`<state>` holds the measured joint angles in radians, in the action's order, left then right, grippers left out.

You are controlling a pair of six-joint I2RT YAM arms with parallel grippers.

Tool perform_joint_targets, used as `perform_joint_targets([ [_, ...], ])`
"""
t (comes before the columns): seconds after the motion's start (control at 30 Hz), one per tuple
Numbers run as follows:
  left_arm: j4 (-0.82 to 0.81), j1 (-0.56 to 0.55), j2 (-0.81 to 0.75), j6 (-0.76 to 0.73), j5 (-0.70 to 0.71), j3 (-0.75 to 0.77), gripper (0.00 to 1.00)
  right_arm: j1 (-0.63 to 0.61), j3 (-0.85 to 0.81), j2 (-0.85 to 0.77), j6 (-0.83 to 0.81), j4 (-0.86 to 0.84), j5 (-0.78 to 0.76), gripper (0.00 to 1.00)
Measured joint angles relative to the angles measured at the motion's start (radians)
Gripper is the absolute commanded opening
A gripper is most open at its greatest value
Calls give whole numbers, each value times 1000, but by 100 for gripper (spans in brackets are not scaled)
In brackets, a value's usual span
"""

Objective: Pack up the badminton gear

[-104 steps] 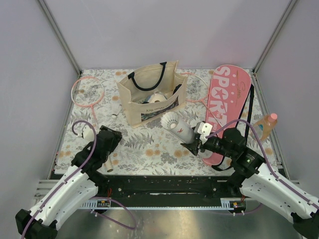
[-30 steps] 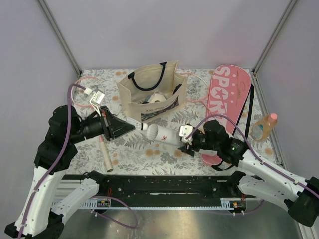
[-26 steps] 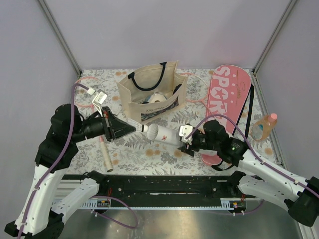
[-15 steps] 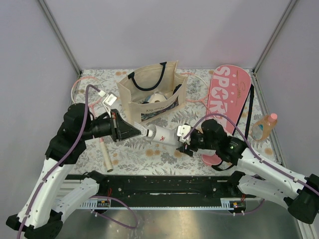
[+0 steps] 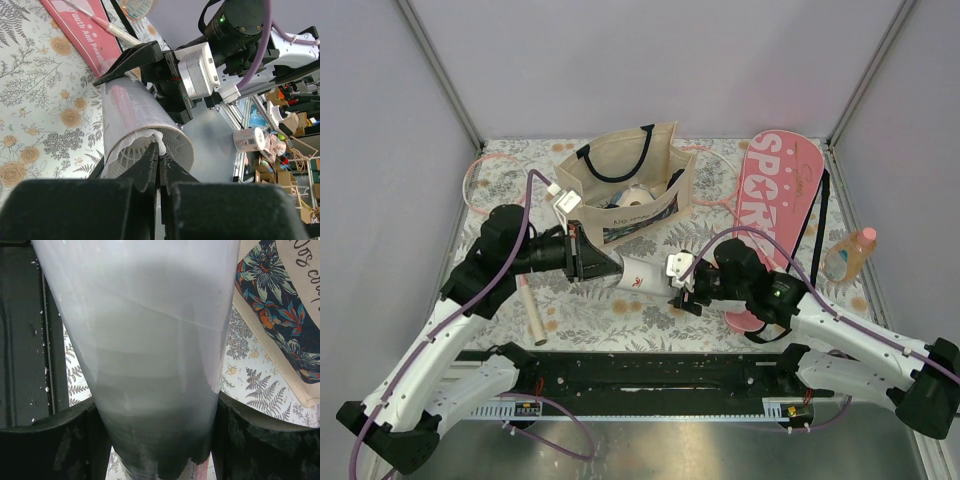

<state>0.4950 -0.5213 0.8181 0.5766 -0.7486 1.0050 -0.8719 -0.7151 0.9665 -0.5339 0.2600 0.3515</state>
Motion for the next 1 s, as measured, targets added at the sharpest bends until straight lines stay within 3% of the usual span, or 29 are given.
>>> perform_joint_targets([
  [0.73, -76, -54, 29, 11, -4, -52, 4, -11, -1, 28, 2, -25, -23, 61],
  [1.0, -67, -62, 41, -4, -3, -51, 40, -12, -1, 26, 2, -31, -29, 63],
])
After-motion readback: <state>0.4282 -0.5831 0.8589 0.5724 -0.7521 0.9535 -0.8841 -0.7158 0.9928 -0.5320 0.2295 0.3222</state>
